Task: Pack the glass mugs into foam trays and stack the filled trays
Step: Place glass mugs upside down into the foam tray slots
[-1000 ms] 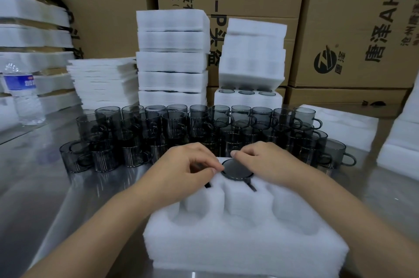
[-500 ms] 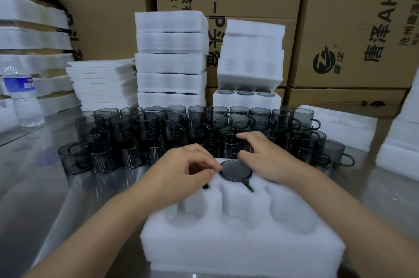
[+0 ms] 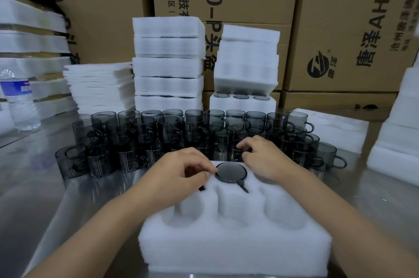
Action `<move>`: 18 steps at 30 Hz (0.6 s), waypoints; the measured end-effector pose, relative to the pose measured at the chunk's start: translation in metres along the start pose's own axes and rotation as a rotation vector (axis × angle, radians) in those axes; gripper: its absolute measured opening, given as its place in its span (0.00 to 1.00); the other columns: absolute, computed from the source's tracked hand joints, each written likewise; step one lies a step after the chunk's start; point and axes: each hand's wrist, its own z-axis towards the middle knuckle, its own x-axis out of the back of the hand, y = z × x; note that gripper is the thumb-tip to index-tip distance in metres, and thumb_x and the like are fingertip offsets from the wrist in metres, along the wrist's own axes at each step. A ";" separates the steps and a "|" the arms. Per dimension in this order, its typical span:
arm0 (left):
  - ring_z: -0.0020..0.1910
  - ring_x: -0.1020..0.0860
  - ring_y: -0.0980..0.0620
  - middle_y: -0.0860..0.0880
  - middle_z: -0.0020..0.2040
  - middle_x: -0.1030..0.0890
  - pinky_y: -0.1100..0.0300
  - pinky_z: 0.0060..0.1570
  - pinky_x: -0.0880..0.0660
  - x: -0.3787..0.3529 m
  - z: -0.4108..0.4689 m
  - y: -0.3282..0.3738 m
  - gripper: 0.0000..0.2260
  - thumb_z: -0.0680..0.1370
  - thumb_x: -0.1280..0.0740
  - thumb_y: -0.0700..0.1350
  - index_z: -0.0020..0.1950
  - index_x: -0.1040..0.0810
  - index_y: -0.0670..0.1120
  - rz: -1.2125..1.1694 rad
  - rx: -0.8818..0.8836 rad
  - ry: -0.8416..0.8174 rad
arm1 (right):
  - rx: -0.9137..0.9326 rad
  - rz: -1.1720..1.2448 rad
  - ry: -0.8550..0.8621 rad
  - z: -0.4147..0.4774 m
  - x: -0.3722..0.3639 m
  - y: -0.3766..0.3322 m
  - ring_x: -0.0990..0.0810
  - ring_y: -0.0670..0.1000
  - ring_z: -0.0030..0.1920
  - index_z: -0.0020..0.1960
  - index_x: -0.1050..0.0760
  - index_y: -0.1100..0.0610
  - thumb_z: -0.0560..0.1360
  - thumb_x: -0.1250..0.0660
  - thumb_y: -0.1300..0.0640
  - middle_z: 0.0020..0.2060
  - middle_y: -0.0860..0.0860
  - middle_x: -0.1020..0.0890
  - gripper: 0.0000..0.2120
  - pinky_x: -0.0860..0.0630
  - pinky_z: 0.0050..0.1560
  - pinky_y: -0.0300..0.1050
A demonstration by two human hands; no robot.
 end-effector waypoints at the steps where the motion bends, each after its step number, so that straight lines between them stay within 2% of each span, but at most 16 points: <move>1: 0.44 0.20 0.60 0.63 0.47 0.21 0.67 0.46 0.25 0.000 0.000 0.000 0.12 0.75 0.31 0.39 0.42 0.16 0.57 0.000 0.000 -0.001 | -0.003 -0.003 0.016 -0.001 0.001 0.000 0.30 0.49 0.59 0.63 0.26 0.54 0.78 0.41 0.59 0.58 0.50 0.28 0.15 0.37 0.55 0.37; 3: 0.44 0.20 0.61 0.63 0.47 0.21 0.68 0.46 0.26 0.001 -0.001 0.001 0.11 0.75 0.31 0.39 0.43 0.16 0.56 0.002 0.002 -0.004 | -0.012 -0.018 0.052 -0.003 0.001 0.000 0.28 0.50 0.57 0.59 0.24 0.54 0.77 0.40 0.58 0.53 0.49 0.28 0.12 0.36 0.54 0.37; 7: 0.43 0.21 0.61 0.63 0.47 0.21 0.68 0.46 0.25 0.000 -0.001 0.001 0.10 0.75 0.31 0.39 0.44 0.15 0.55 0.007 0.002 -0.007 | -0.035 -0.032 0.093 -0.005 0.003 -0.001 0.28 0.48 0.50 0.54 0.21 0.53 0.76 0.36 0.55 0.52 0.49 0.26 0.09 0.34 0.50 0.39; 12: 0.43 0.21 0.61 0.64 0.47 0.21 0.68 0.46 0.26 0.000 -0.001 0.001 0.11 0.75 0.31 0.39 0.44 0.16 0.55 0.017 0.004 -0.007 | -0.011 -0.030 0.079 -0.006 0.005 -0.003 0.27 0.48 0.48 0.49 0.20 0.52 0.75 0.36 0.55 0.48 0.47 0.29 0.07 0.34 0.47 0.39; 16: 0.43 0.21 0.61 0.64 0.47 0.21 0.66 0.46 0.26 0.000 -0.001 0.001 0.11 0.75 0.31 0.39 0.43 0.16 0.56 0.026 0.004 -0.006 | 0.002 -0.030 0.068 -0.007 0.005 -0.002 0.22 0.50 0.44 0.42 0.18 0.57 0.75 0.37 0.57 0.40 0.42 0.29 0.10 0.30 0.38 0.38; 18: 0.43 0.21 0.61 0.64 0.47 0.21 0.65 0.47 0.25 0.000 -0.001 0.002 0.11 0.75 0.31 0.40 0.43 0.16 0.56 0.029 0.007 -0.008 | 0.003 -0.036 0.068 -0.007 0.004 -0.002 0.24 0.50 0.44 0.44 0.19 0.57 0.76 0.37 0.56 0.44 0.44 0.29 0.09 0.30 0.39 0.38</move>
